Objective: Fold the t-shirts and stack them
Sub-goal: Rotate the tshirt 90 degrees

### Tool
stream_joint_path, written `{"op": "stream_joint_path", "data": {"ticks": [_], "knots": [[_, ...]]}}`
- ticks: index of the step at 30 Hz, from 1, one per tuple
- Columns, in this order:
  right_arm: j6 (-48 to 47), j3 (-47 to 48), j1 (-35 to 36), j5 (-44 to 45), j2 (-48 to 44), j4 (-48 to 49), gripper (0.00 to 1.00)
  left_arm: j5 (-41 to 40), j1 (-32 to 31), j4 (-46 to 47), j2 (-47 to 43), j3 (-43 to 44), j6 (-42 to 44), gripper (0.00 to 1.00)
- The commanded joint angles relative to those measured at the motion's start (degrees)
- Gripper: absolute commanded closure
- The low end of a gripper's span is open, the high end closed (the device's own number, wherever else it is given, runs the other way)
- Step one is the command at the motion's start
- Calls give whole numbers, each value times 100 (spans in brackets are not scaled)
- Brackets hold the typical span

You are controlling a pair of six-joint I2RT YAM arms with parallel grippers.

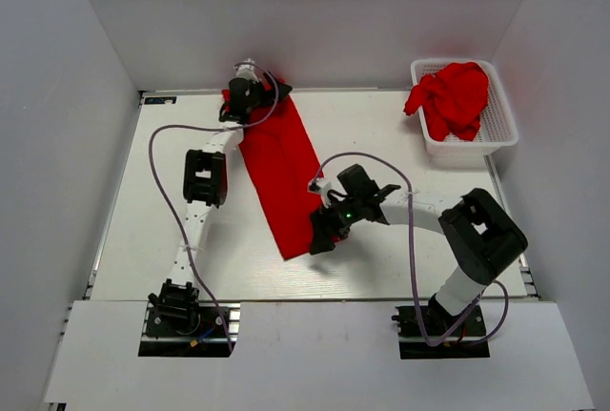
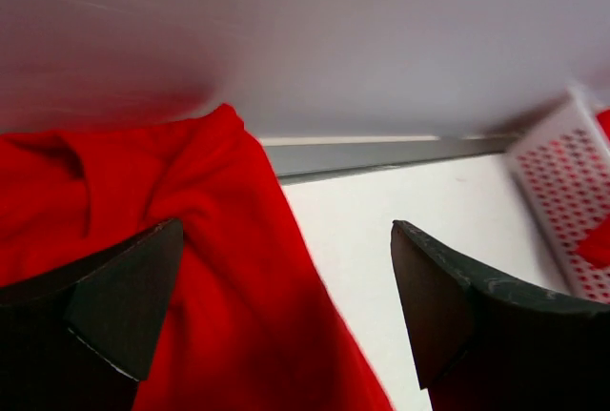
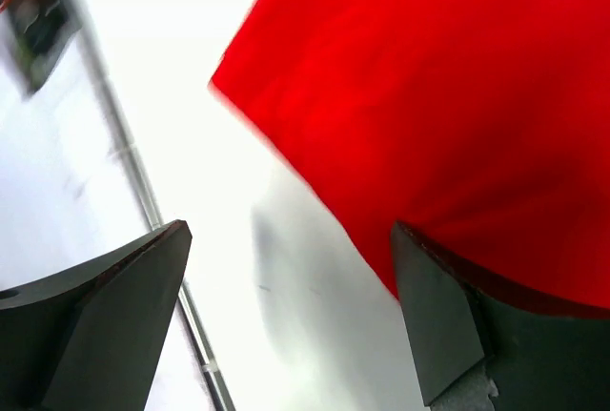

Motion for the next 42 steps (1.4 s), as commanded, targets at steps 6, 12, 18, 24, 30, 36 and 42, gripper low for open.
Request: {"op": "stream_joint_path", "data": {"ticks": [6,12,18,24,30,36,42], "knots": [[-989,677,398,-1080,643,-108,10,-265,-1071,860,362,-226,-242,0],[-831,562,468,-693,343,95,10,-266,-1072,1317,134,-121,-242,0],[-594,738,451,27,-52,-64,10,-398,-1072,723,-1058,-244,732,0],[574,598,424,1483,-983,16,10,-398,-1072,-901,-2869,-726,1883,0],[1278,404,415,2733,-1266,-467,10,-1361,-1072,-2864,-5514,-2797,2536,0],[1648,158,433,2789,-1318,-986,10,-1867,-1072,-3025,-8204,-7200,1413,0],[1647,-35,433,2094,-1345,-1056,10,-1208,-1273,-3656,-9796,-9845,595,0]]}}
